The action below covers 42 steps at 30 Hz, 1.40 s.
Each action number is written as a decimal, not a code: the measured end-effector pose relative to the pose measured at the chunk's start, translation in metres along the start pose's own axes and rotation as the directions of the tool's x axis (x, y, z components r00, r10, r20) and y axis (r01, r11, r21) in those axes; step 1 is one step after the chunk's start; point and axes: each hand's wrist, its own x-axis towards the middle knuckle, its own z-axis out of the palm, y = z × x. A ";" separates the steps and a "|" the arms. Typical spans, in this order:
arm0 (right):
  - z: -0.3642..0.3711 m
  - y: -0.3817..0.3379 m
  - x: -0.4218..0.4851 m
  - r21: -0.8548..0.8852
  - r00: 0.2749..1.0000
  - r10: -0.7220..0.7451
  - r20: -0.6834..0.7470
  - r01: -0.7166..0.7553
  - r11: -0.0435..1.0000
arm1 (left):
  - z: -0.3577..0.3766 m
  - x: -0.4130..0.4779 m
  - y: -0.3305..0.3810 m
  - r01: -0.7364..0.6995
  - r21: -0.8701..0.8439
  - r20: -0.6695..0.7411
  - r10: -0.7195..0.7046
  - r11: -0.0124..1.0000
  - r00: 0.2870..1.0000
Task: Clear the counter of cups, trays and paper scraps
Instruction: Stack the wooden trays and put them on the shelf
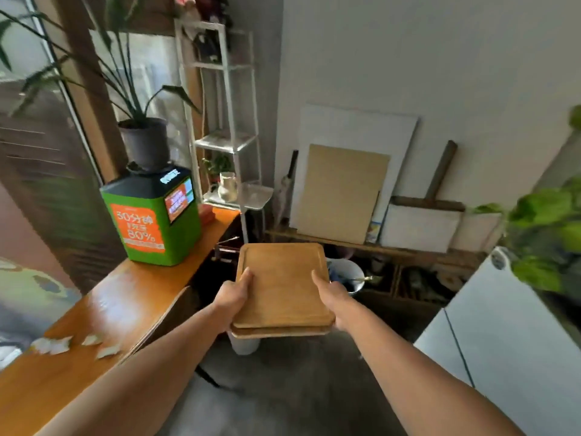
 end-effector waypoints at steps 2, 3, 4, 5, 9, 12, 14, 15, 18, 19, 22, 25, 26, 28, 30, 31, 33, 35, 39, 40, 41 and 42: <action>-0.026 0.003 0.014 0.026 0.997 -0.007 -0.078 0.009 1.000 | 0.029 0.014 0.016 0.002 0.024 0.062 -0.003 1.000 0.998; -0.037 0.003 0.020 0.049 0.995 -0.010 -0.095 0.015 0.999 | 0.042 0.021 0.023 -0.001 0.031 0.087 -0.001 1.000 0.996; -0.048 0.002 0.028 0.074 0.994 -0.007 -0.111 0.016 0.997 | 0.056 0.032 0.030 -0.012 0.042 0.100 0.008 0.999 0.995; -0.058 0.000 0.035 0.082 0.992 -0.003 -0.127 0.014 0.997 | 0.067 0.040 0.038 -0.025 0.062 0.099 0.018 0.998 0.995; -0.097 -0.019 0.080 0.065 0.978 0.015 -0.209 -0.002 0.998 | 0.114 0.085 0.076 -0.044 0.173 0.118 0.024 0.984 0.993; -0.121 -0.047 0.125 0.103 0.972 0.003 -0.236 0.022 0.994 | 0.148 0.134 0.113 -0.047 0.214 0.140 0.017 0.976 0.990; -0.137 -0.071 0.156 0.119 0.970 0.003 -0.245 0.027 0.993 | 0.166 0.167 0.139 -0.070 0.240 0.143 0.036 0.968 0.989; -0.144 -0.085 0.172 0.119 0.967 0.015 -0.253 0.016 0.993 | 0.174 0.183 0.153 -0.075 0.251 0.140 0.041 0.965 0.989; -0.164 -0.120 0.214 0.154 0.965 0.049 -0.257 -0.009 0.988 | 0.195 0.226 0.191 -0.088 0.236 0.155 0.052 0.968 0.987; -0.168 -0.130 0.228 0.169 0.967 0.048 -0.250 -0.006 0.986 | 0.201 0.239 0.200 -0.087 0.206 0.167 0.053 0.975 0.984; -0.178 -0.153 0.264 0.174 0.967 0.050 -0.249 -0.006 0.985 | 0.214 0.271 0.228 -0.063 0.188 0.175 0.030 0.980 0.984; -0.183 -0.171 0.296 0.175 0.971 0.059 -0.232 -0.018 0.984 | 0.222 0.299 0.247 -0.041 0.251 0.159 0.001 0.967 0.987; -0.185 -0.177 0.307 0.185 0.973 0.061 -0.222 -0.020 0.982 | 0.224 0.308 0.253 -0.035 0.263 0.152 -0.006 0.964 0.988; -0.186 -0.190 0.326 0.190 0.979 0.064 -0.192 -0.027 0.981 | 0.225 0.323 0.264 -0.019 0.268 0.143 -0.020 0.963 0.990; -0.187 -0.206 0.344 0.171 0.980 0.071 -0.184 -0.039 0.985 | 0.226 0.340 0.274 -0.006 0.243 0.138 -0.028 0.970 0.990; -0.188 -0.215 0.353 0.162 0.981 0.072 -0.183 -0.042 0.986 | 0.226 0.347 0.280 -0.003 0.226 0.131 -0.027 0.974 0.991; -0.190 -0.232 0.374 0.151 0.985 0.053 -0.162 -0.029 0.988 | 0.226 0.364 0.292 -0.006 0.209 0.112 -0.018 0.978 0.994; -0.193 -0.246 0.396 0.146 0.990 0.047 -0.136 -0.027 0.989 | 0.228 0.381 0.306 -0.008 0.215 0.097 -0.013 0.977 0.995; -0.198 -0.278 0.438 0.084 0.995 0.040 -0.090 -0.032 0.996 | 0.236 0.417 0.337 -0.015 0.181 0.061 0.004 0.983 0.998; -0.200 -0.287 0.448 0.072 0.997 0.030 -0.075 -0.024 0.997 | 0.238 0.426 0.345 -0.017 0.177 0.055 0.007 0.984 0.998; -0.203 -0.297 0.460 0.070 0.998 0.014 -0.059 -0.010 0.997 | 0.241 0.436 0.353 -0.015 0.171 0.051 0.007 0.985 0.999; -0.206 -0.307 0.473 0.073 0.999 0.002 -0.048 0.002 0.997 | 0.244 0.447 0.362 -0.013 0.163 0.047 0.005 0.987 0.999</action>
